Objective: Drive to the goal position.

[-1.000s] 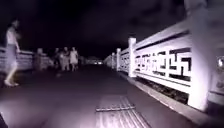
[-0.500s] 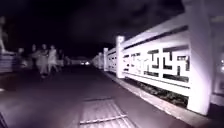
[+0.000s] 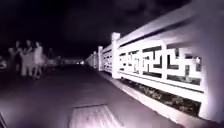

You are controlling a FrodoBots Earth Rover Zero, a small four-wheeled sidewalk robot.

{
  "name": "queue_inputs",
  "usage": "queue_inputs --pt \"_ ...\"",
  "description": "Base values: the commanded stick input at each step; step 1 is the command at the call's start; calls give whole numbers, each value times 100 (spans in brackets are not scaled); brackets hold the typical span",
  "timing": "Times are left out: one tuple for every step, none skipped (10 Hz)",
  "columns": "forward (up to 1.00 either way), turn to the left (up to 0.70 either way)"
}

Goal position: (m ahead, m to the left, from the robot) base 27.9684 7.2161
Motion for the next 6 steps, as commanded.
queue_inputs --pt "45 0" --pt "45 0" --pt "45 0" --pt "45 0" --pt "45 0" --pt "45 0"
